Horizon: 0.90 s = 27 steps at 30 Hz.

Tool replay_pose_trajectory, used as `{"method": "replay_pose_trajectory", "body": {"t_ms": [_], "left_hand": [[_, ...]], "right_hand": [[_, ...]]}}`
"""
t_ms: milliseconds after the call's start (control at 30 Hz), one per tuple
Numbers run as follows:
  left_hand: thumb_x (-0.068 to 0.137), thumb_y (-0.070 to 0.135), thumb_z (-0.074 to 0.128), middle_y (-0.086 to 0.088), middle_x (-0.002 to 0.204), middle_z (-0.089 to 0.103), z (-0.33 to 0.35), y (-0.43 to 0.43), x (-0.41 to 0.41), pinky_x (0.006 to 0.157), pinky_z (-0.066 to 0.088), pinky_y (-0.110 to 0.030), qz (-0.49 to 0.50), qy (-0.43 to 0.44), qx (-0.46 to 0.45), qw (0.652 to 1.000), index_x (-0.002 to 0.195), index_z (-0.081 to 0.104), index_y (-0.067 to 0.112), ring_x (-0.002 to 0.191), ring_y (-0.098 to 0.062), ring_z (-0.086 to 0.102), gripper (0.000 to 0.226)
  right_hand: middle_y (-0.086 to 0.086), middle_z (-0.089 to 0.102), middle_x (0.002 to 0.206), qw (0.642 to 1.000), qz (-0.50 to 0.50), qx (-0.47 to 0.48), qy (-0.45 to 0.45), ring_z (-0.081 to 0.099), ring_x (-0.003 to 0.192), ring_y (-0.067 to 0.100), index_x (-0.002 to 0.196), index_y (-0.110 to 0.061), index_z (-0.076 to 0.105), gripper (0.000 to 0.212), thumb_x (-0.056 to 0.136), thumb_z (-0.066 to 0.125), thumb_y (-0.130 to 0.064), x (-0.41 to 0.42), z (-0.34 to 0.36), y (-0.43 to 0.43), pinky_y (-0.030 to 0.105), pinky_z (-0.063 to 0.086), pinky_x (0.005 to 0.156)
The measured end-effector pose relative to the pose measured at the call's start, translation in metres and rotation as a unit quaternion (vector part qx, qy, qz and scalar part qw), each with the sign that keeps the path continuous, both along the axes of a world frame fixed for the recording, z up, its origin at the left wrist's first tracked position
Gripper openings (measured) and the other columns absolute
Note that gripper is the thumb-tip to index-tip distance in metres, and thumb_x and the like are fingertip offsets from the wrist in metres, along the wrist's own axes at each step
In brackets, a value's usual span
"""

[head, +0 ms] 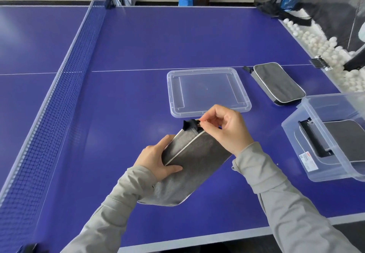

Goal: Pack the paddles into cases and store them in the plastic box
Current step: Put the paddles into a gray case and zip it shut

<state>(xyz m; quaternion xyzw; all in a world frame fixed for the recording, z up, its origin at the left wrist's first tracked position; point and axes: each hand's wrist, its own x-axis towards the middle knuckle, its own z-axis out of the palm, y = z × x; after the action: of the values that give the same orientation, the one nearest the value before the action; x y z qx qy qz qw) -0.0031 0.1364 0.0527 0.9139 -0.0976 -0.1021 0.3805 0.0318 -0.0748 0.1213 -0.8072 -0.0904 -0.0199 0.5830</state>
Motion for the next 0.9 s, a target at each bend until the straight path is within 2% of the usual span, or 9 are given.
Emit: {"method": "replay_pose_trajectory", "body": {"t_ms": [100,200,300,367,467,533,633,700,900], "left_hand": [[0.052,0.044,0.08,0.012,0.081,0.068,-0.006,0.004,-0.001,0.079,0.05,-0.03,0.064,0.033,-0.076,0.994,0.113,0.046,0.04,0.079,-0.017,0.064,0.07],[0.042,0.044,0.082,-0.007,0.086,0.071,-0.013,0.011,-0.003,0.077,0.055,-0.04,0.157,0.092,-0.242,0.953,0.11,0.052,0.033,0.081,-0.028,0.068,0.075],[0.041,0.035,0.086,-0.008,0.082,0.073,-0.022,0.019,-0.002,0.063,0.058,-0.038,0.253,0.117,-0.38,0.882,0.095,0.057,0.035,0.073,-0.027,0.07,0.061],[0.042,0.031,0.086,-0.009,0.085,0.072,-0.029,0.023,0.0,0.063,0.057,-0.034,0.326,0.127,-0.442,0.826,0.093,0.059,0.03,0.075,-0.027,0.07,0.058],[0.059,0.022,0.083,-0.005,0.089,0.069,-0.04,0.019,0.005,0.073,0.056,-0.037,0.415,0.153,-0.515,0.734,0.095,0.058,0.025,0.083,-0.027,0.066,0.044],[0.076,0.015,0.073,-0.005,0.101,0.067,-0.044,0.012,0.008,0.087,0.052,-0.046,0.446,0.169,-0.57,0.669,0.105,0.055,0.019,0.094,-0.028,0.064,0.034],[0.086,0.014,0.064,-0.012,0.13,0.058,-0.042,0.0,0.007,0.101,0.042,-0.054,0.451,0.202,-0.628,0.601,0.132,0.047,0.011,0.116,-0.031,0.057,0.05],[0.087,0.016,0.062,-0.012,0.133,0.056,-0.043,-0.009,0.001,0.101,0.041,-0.056,0.44,0.217,-0.643,0.588,0.137,0.044,0.015,0.119,-0.031,0.056,0.053],[0.087,0.013,0.061,-0.011,0.124,0.061,-0.05,-0.027,-0.012,0.082,0.053,-0.048,0.415,0.244,-0.655,0.583,0.128,0.049,0.015,0.113,-0.031,0.06,0.043]], "right_hand": [[-0.013,0.061,0.077,0.998,-0.039,-0.034,-0.04,0.046,0.063,0.014,0.082,-0.018,0.066,0.012,0.08,0.07,-0.008,0.001,-0.004,0.003,0.028,0.043,0.066],[-0.005,0.062,0.101,0.995,-0.096,-0.01,-0.016,0.054,0.08,0.015,0.099,-0.023,0.063,0.025,0.08,0.071,-0.009,-0.004,-0.018,-0.001,0.036,0.049,0.077],[-0.006,0.061,0.112,0.988,-0.141,0.019,0.063,0.058,0.099,0.01,0.106,-0.034,0.056,0.036,0.08,0.072,-0.015,-0.02,-0.039,-0.008,0.033,0.049,0.085],[-0.006,0.056,0.121,0.979,-0.165,0.032,0.118,0.056,0.108,0.006,0.115,-0.036,0.051,0.045,0.079,0.073,-0.019,-0.035,-0.056,-0.009,0.026,0.045,0.088],[-0.005,0.05,0.13,0.956,-0.192,0.095,0.201,0.053,0.113,0.004,0.126,-0.035,0.043,0.057,0.079,0.074,-0.023,-0.055,-0.076,0.002,0.03,0.044,0.095],[-0.003,0.049,0.131,0.932,-0.197,0.166,0.254,0.054,0.112,0.004,0.129,-0.038,0.039,0.064,0.077,0.074,-0.027,-0.064,-0.082,0.015,0.033,0.044,0.096],[0.001,0.056,0.128,0.885,-0.176,0.297,0.312,0.059,0.113,0.011,0.134,-0.04,0.033,0.081,0.066,0.076,-0.037,-0.066,-0.084,0.033,0.035,0.048,0.094],[0.003,0.065,0.12,0.863,-0.169,0.356,0.316,0.062,0.111,0.017,0.133,-0.036,0.036,0.079,0.065,0.077,-0.035,-0.063,-0.083,0.041,0.034,0.053,0.085],[0.002,0.074,0.097,0.863,-0.253,0.346,0.268,0.07,0.093,0.02,0.116,-0.028,0.05,0.052,0.074,0.077,-0.011,-0.064,-0.084,0.038,0.031,0.055,0.071]]}}
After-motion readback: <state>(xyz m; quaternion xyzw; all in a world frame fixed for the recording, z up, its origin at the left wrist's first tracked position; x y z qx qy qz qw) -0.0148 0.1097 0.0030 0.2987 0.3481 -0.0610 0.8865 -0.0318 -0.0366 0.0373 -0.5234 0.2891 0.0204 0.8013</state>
